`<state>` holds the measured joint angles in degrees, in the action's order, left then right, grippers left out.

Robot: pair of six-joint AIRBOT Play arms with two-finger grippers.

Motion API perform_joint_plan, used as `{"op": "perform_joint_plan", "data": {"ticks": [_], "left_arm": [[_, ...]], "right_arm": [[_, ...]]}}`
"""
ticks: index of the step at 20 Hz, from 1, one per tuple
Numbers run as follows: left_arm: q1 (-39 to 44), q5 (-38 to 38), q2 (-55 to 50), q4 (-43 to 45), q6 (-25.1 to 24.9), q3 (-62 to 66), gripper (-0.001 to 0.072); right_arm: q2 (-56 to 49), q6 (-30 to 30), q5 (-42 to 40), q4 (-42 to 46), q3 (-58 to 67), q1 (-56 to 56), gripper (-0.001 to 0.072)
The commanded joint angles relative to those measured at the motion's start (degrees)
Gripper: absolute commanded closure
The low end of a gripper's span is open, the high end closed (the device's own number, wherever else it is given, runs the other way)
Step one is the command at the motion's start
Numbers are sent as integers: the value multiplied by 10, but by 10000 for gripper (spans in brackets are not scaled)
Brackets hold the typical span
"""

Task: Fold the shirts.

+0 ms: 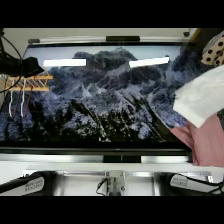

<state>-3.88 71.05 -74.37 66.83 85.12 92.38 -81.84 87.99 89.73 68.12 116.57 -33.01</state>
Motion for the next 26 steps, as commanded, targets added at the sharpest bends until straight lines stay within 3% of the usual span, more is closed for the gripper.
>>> {"op": "perform_joint_plan", "data": {"ticks": [1, 5, 7, 9, 13, 14, 18, 23, 26], "left_arm": [[0, -1, 0, 0, 0, 0, 681], [0, -1, -1, 0, 0, 0, 681], [0, 0, -1, 0, 0, 0, 681], [0, 0, -1, 0, 1, 0, 680], [0, 6, -1, 0, 2, 0, 680], [0, 6, -1, 0, 2, 0, 680], [0, 10, -1, 0, 6, 0, 680], [0, 18, 0, 0, 6, 0, 681], [0, 12, -1, 0, 6, 0, 681]], "right_arm": [[1, -26, -23, 8, -51, 0, 663], [3, -36, -173, -97, -39, 0, 663], [3, -49, -199, -104, -26, 0, 663], [3, -67, -165, -59, -24, -2, 663], [3, -158, -49, 132, -24, -2, 663], [3, -157, -40, 147, -24, -5, 663], [2, -148, -7, 130, -35, -40, 662], [30, -122, 25, 169, -113, -87, 663], [63, -119, -9, 144, -160, -104, 663]]}}
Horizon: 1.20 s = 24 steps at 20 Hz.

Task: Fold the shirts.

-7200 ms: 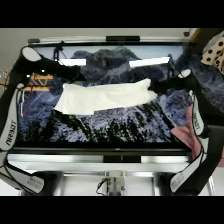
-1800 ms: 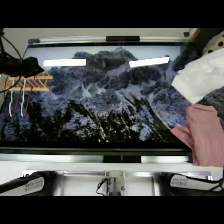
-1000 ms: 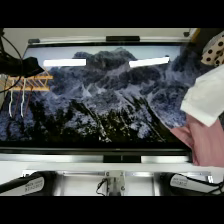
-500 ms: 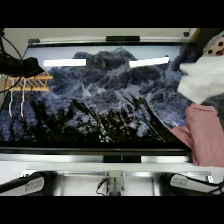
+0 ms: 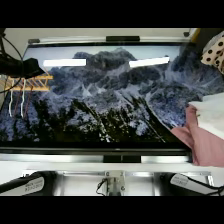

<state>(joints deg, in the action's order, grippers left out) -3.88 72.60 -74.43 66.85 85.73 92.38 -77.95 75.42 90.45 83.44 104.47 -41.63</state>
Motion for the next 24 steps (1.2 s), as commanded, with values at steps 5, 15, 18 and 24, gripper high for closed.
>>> {"op": "perform_joint_plan", "data": {"ticks": [5, 15, 18, 24], "left_arm": [[0, -10, -1, 0, 0, 0, 681], [0, -8, -1, 0, 0, 0, 680], [0, -8, -1, 0, 0, 0, 681], [0, -8, -1, 0, 0, 0, 680]], "right_arm": [[38, -79, -160, -242, -17, -17, 663], [13, -91, -45, -95, -33, -30, 663], [13, -98, -59, -126, -33, -25, 663], [13, -99, -69, -142, -33, -21, 663]]}}
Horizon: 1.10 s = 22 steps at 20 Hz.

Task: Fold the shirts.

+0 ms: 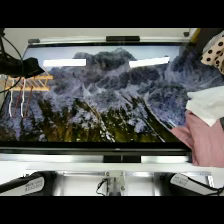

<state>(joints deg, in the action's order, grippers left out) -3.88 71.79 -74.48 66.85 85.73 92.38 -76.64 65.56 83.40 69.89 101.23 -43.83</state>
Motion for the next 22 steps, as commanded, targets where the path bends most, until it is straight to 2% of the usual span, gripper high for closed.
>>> {"op": "perform_joint_plan", "data": {"ticks": [1, 5, 8, 10, 12, 15, 19, 20, 21, 22], "left_arm": [[0, 0, 0, 0, 0, 0, 681], [0, 0, 0, 0, 0, 0, 680], [0, 0, 0, 0, -5, 0, 680], [0, 0, 0, 0, -11, 0, 680], [0, 0, 0, 0, -11, 0, 680], [0, 0, 0, 0, -11, 0, 680], [2, 0, 0, 0, -11, 0, 680], [4, 0, 0, 0, -11, 0, 681], [5, 0, 0, 0, -11, 0, 680], [6, 0, 0, 0, -11, 0, 680]], "right_arm": [[0, 3, 14, 0, 0, 1, 663], [16, 51, 76, 78, -30, 1, 663], [83, 107, 82, 205, -153, -3, 663], [138, 112, 80, 220, -254, -18, 663], [187, 114, 65, 233, -356, -36, 663], [235, 128, 29, 296, -480, -40, 662], [243, 172, -54, 307, -562, -40, 659], [243, 177, -74, 306, -565, -40, 581], [243, 176, -90, 314, -564, -40, 378], [243, 176, -99, 333, -564, -40, 336]]}}
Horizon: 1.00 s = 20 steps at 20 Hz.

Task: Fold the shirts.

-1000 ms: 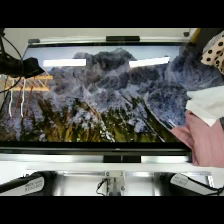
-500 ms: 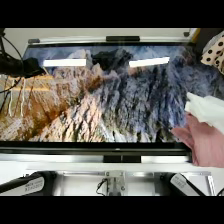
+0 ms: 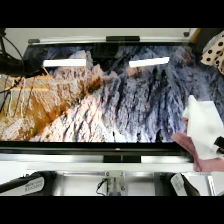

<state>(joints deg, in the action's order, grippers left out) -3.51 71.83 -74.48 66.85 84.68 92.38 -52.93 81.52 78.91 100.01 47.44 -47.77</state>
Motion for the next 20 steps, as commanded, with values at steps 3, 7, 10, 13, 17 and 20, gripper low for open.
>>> {"op": "perform_joint_plan", "data": {"ticks": [3, 7, 10, 13, 17, 20], "left_arm": [[6, -2, 0, 0, 0, 0, 680], [25, -17, 0, 10, -3, 7, 683], [118, 3, -4, 251, 4, 45, 685], [245, 68, -36, 537, 50, 67, 683], [296, 242, -110, 443, 82, 66, 63], [296, 258, -123, 421, 143, 34, 30]], "right_arm": [[6, 16, -56, 98, -21, 0, 166], [6, 19, -134, 81, 98, 18, 160], [-3, 30, -232, 9, 247, 128, 166], [-65, 57, -198, -10, 336, 331, 157], [-210, 119, -53, -228, 351, 481, 91], [-272, 80, 62, -299, 350, 518, 91]]}}
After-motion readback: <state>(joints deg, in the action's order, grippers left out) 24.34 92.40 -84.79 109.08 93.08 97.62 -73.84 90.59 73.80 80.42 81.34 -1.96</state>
